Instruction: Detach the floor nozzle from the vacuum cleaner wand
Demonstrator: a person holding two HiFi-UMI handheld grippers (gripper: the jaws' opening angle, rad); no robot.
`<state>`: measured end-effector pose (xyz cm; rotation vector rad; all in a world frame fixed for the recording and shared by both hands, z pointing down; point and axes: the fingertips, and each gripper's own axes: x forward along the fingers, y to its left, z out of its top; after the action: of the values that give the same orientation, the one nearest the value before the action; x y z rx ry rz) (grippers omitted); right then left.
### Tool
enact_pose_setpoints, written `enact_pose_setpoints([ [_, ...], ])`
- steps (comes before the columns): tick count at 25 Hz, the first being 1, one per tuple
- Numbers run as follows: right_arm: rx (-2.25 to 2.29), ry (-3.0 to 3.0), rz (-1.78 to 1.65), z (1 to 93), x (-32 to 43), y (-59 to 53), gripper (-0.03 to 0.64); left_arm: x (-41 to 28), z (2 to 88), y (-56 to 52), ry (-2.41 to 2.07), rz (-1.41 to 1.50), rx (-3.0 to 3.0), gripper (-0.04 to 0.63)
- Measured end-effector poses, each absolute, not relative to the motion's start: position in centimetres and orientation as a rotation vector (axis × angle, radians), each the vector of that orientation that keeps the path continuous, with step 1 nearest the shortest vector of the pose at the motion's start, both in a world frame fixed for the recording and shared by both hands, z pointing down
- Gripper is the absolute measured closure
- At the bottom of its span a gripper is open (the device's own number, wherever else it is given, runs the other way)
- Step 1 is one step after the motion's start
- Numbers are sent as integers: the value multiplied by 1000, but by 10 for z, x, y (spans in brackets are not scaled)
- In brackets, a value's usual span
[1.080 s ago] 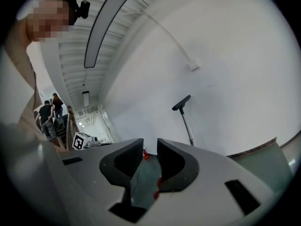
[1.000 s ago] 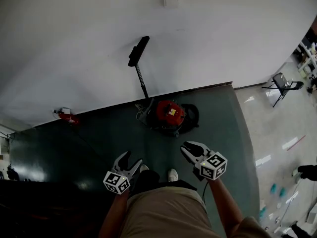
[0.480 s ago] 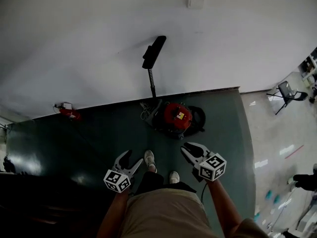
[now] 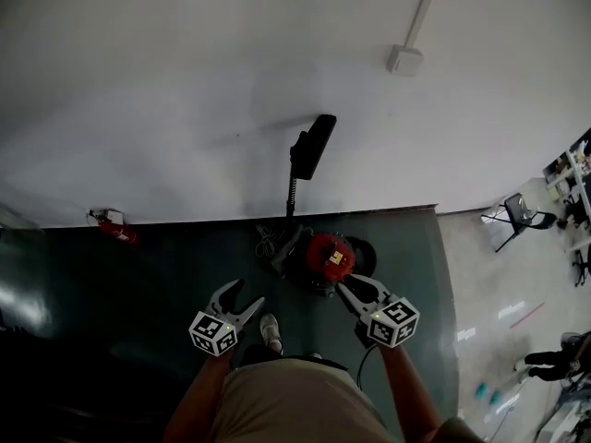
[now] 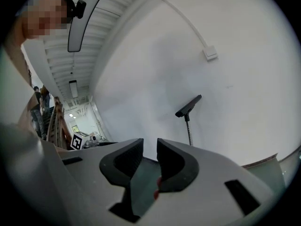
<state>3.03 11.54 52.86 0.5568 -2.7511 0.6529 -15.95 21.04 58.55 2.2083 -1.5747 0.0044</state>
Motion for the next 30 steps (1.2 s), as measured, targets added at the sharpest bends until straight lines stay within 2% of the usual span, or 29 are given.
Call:
enact_pose_setpoints([
  [9, 684, -2734, 665, 528, -29, 79, 538, -228, 602, 163, -1505, -6, 2238, 299],
  [16, 736, -2726, 719, 541, -31, 45, 538, -228, 612, 115, -1462, 18, 2248, 298],
  [23, 787, -2740, 843, 544, -18, -30, 538, -223, 598, 66, -1461, 81, 2229, 298],
  [30, 718, -2815, 846, 533, -40, -102, 538, -240, 592, 0, -1491, 197, 2234, 298],
])
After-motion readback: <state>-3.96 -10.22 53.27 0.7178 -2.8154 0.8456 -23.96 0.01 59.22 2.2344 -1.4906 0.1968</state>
